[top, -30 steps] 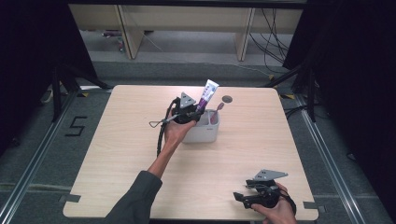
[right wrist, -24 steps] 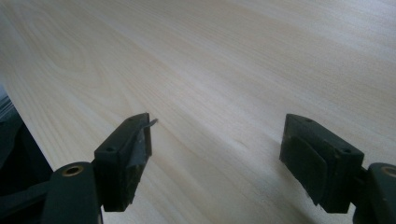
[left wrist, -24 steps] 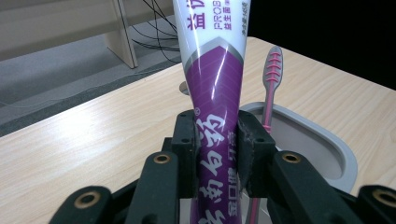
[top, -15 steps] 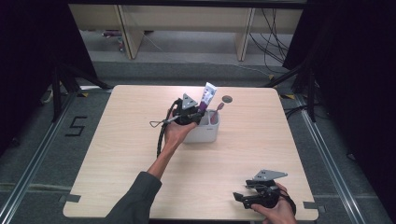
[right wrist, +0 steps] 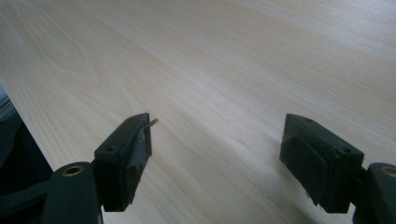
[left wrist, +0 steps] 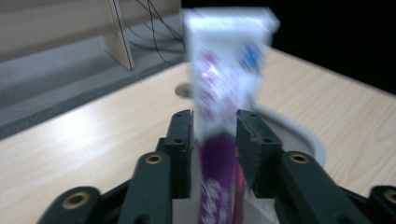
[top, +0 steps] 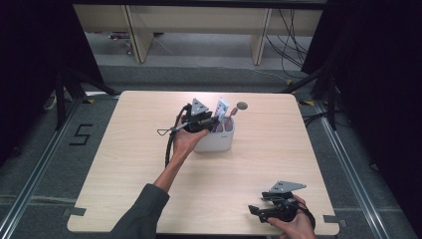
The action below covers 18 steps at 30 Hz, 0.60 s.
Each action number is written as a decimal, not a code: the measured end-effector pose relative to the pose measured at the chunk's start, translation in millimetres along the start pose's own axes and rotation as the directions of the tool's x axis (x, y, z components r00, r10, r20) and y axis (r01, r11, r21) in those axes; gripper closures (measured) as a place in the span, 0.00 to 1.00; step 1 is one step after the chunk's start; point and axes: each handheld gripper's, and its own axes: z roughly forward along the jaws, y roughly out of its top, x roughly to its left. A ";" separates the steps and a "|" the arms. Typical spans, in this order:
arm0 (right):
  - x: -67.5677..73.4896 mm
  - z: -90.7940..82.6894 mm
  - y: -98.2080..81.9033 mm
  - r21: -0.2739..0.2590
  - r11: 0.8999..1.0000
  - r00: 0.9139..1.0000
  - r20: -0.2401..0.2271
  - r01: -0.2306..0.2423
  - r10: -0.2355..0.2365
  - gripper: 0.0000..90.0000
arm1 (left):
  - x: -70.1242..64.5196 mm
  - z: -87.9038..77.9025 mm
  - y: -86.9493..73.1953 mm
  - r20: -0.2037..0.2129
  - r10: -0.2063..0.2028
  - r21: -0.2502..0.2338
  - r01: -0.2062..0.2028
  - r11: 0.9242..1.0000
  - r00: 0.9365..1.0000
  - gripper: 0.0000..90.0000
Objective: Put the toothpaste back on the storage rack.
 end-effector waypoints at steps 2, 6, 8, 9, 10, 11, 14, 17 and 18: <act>0.1 0.1 0.1 0.003 1.000 1.000 0.002 -0.001 0.001 0.29 | -0.2 -6.2 6.4 -0.001 0.013 0.004 -0.013 1.000 1.000 0.71; 1.7 0.3 0.4 0.006 1.000 1.000 -0.003 -0.002 0.002 0.29 | 2.0 -10.5 6.9 -0.006 0.020 0.017 -0.020 1.000 1.000 0.70; 1.8 0.4 0.3 0.007 1.000 1.000 -0.004 -0.002 0.002 0.28 | 3.6 -11.6 5.5 -0.005 0.012 0.021 -0.011 1.000 1.000 0.68; 2.1 0.3 0.2 0.011 1.000 1.000 -0.008 -0.010 0.010 0.29 | 4.3 -12.1 5.2 -0.003 0.007 0.026 -0.007 1.000 1.000 0.67; 1.2 0.6 0.3 0.006 1.000 1.000 -0.001 -0.004 0.004 0.29 | 4.9 -13.1 5.2 -0.004 0.006 0.031 -0.006 1.000 1.000 0.66; 0.7 0.5 0.3 0.005 1.000 1.000 -0.001 -0.002 0.002 0.28 | 5.4 -13.8 5.3 -0.008 0.007 0.033 -0.006 0.999 1.000 0.64; 0.2 0.1 0.3 0.002 1.000 1.000 0.003 -0.002 0.002 0.29 | 7.3 -16.4 5.6 -0.002 0.004 0.048 -0.004 0.999 1.000 0.60; 0.6 -0.5 0.2 0.005 1.000 1.000 -0.003 -0.010 0.010 0.29 | 7.4 -18.7 5.1 -0.009 -0.011 0.053 0.011 0.999 1.000 0.55; 0.6 -0.4 0.2 0.005 1.000 1.000 -0.002 -0.010 0.010 0.28 | 7.5 -19.4 5.0 -0.008 -0.010 0.055 0.011 0.998 1.000 0.55</act>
